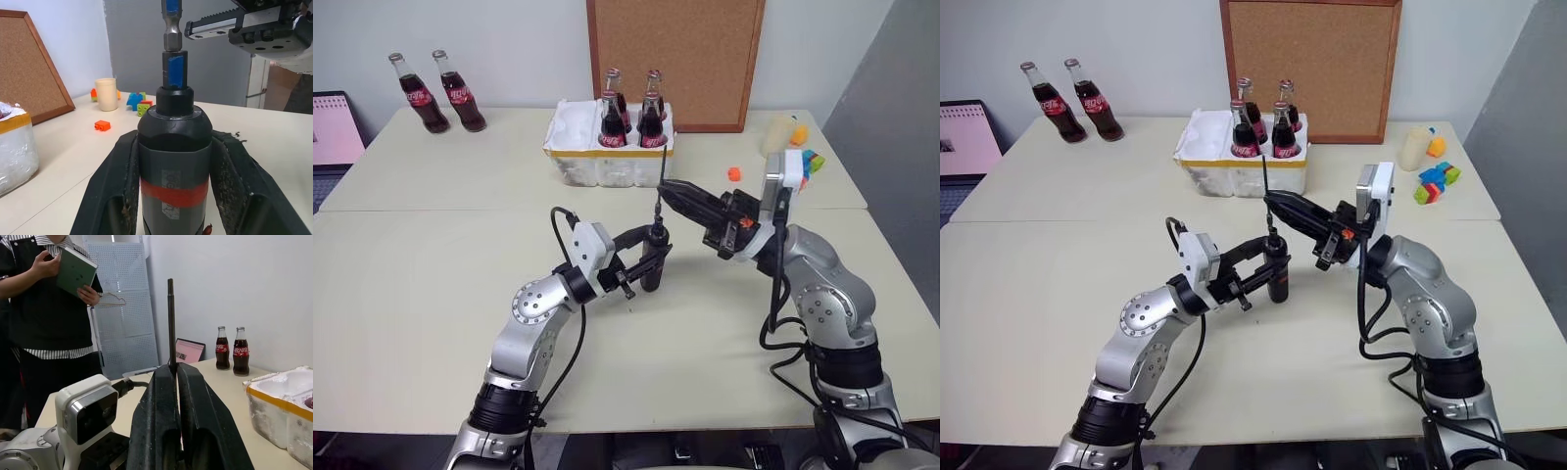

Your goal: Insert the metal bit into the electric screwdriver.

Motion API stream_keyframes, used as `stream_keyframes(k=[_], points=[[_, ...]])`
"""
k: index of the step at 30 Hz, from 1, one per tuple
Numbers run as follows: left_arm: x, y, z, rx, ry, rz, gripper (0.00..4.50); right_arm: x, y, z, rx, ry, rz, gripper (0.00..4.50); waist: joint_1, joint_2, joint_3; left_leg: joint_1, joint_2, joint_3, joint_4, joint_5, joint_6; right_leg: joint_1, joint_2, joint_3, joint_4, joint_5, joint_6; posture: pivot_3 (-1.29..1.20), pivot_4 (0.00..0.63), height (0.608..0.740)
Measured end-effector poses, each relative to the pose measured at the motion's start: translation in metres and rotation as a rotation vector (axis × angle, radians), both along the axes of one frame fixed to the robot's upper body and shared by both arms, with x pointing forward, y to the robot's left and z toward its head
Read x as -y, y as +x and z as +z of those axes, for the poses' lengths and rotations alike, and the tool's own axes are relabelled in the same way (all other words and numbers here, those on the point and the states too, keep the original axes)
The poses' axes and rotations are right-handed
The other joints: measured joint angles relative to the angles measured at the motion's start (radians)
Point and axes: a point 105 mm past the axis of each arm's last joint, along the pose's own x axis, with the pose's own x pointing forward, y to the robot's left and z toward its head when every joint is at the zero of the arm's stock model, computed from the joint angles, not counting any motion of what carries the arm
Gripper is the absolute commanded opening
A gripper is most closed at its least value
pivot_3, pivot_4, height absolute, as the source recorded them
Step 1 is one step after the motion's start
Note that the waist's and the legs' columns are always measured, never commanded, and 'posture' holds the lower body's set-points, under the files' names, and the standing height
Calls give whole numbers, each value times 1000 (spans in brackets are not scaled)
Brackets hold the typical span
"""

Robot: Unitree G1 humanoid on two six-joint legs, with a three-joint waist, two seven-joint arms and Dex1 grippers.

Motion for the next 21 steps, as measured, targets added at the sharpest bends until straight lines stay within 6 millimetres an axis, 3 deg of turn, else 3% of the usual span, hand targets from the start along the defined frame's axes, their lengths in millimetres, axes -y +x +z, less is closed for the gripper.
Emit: stream_keyframes(k=[21], points=[[0, 0, 0, 0, 1, 1, 1636, 6, -1, 1, -12, -23, -2, 0, 0, 0, 0, 0, 0, 0, 0, 0, 0, 0, 0, 0, 0, 0, 0, 0, 150, 740]])
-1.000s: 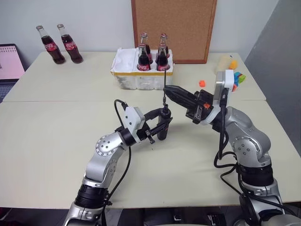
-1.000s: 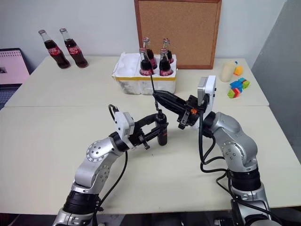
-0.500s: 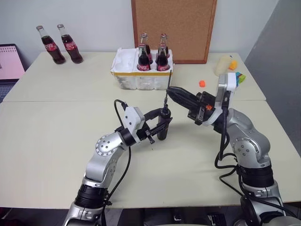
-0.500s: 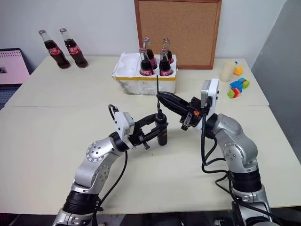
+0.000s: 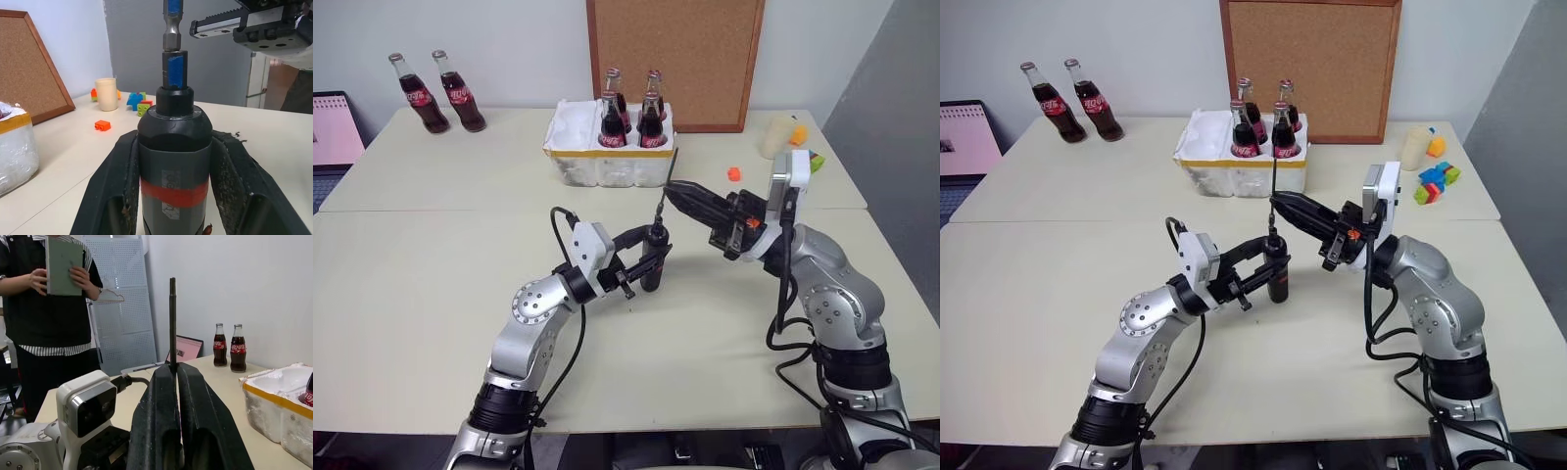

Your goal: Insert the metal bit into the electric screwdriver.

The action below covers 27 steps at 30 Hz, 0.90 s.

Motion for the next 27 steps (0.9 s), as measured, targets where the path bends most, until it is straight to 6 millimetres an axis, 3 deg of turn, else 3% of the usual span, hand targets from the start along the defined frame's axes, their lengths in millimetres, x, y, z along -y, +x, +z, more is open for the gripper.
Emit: stream_keyframes(k=[27], points=[[0, 0, 0, 5, 5, -1, 1636, 6, -6, 2, -26, -71, 42, 0, 0, 0, 0, 0, 0, 0, 0, 0, 0, 0, 0, 0, -1, 0, 0, 0, 150, 740]])
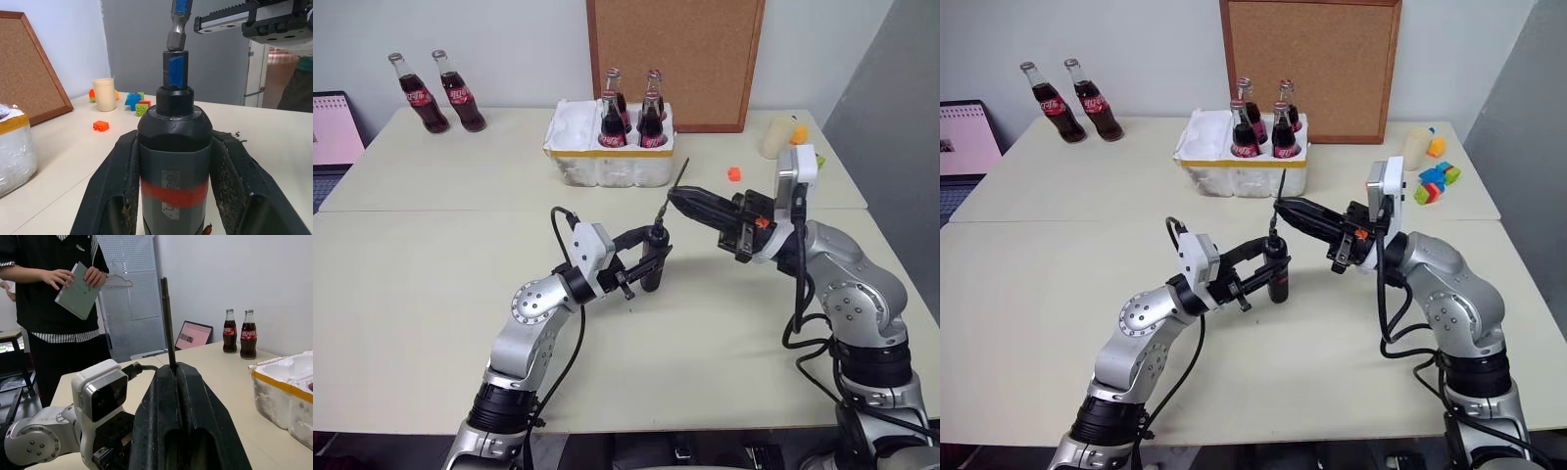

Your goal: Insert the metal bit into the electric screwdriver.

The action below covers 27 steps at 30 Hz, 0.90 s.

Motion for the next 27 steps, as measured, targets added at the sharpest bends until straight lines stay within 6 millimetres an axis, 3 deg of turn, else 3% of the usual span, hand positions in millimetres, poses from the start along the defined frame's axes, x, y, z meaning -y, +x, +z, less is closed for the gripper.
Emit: stream_keyframes(k=[27], points=[[1, 0, -1, -1, 2, 1, 1636, -6, 4, 9, 46, -179, -79, 0, 0, 0, 0, 1, 0, 0, 0, 0, 0, 0, 0, 0, -1, 0, 0, 0, 150, 740]])
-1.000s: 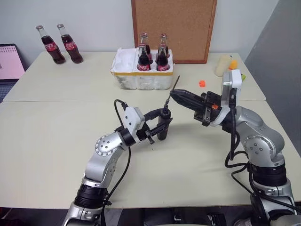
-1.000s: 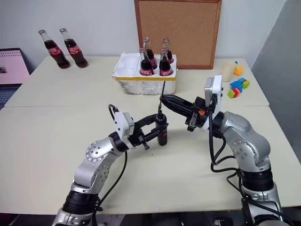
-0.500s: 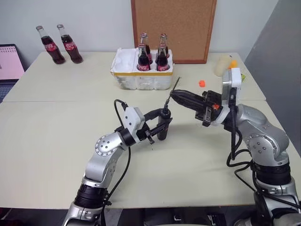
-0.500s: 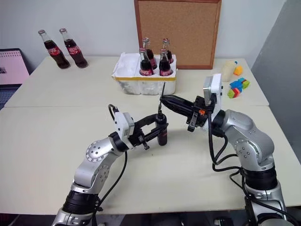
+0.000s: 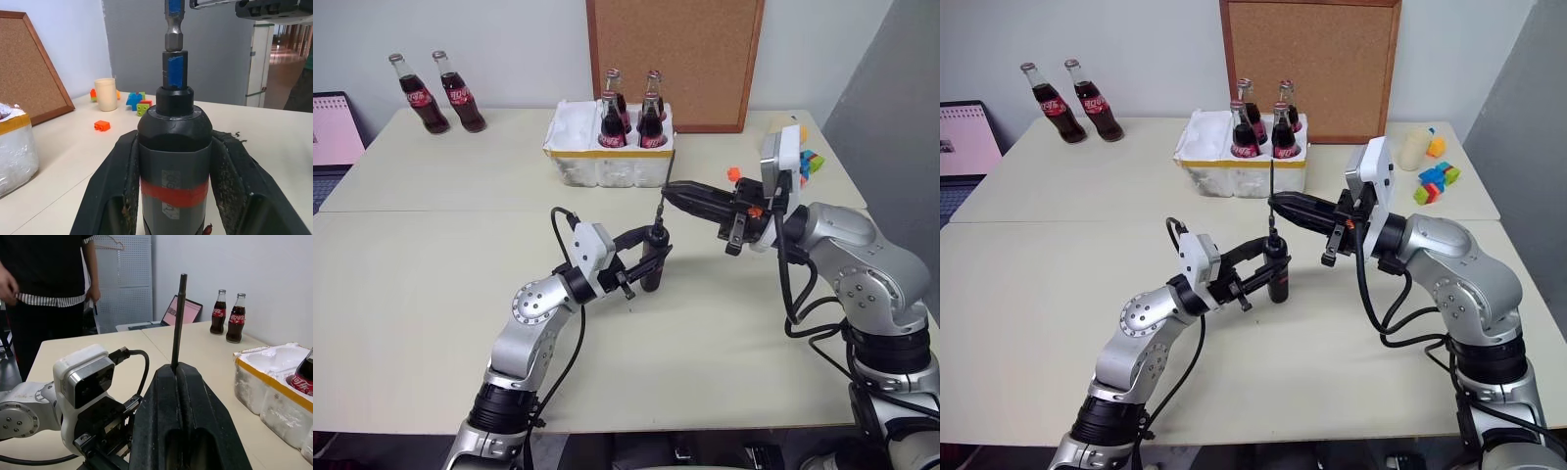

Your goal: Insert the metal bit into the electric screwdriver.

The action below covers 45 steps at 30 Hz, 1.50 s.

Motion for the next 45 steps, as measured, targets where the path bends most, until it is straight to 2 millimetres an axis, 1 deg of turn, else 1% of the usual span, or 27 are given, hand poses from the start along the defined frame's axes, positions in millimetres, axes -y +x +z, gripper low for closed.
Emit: stream_keyframes(k=[7, 18, 27, 33, 45], points=[[0, 0, 0, 2, 0, -1, 1636, -1, -4, 1, -43, 13, 28, 0, 0, 0, 0, 0, 0, 0, 0, 0, 0, 0, 0, 0, 0, 0, 0, 0, 150, 740], [0, 0, 0, 6, -1, -3, 1636, 4, -4, 2, -43, -14, 21, 0, 0, 0, 0, 0, 0, 0, 0, 0, 0, 0, 0, 0, -1, 0, 0, 0, 150, 740], [1, -1, 0, 9, -1, -5, 1636, -1, -1, 6, -58, 8, 7, 0, 0, 0, 0, -1, 0, 0, -1, 0, 0, -1, 0, -1, -2, 0, 0, 0, 150, 740], [2, -1, 0, 12, 1, -12, 1636, -3, 2, 13, -52, 16, -7, 0, 0, 0, 0, -5, 0, 0, -1, 0, 0, -2, 0, -1, -3, 0, 0, 0, 150, 740], [3, -3, 1, 21, 5, -29, 1636, 2, 4, 7, -84, -39, -25, 0, 0, 0, 0, -11, 0, -1, -1, 0, 0, -3, 0, -4, -10, 1, 1, 0, 150, 740]])
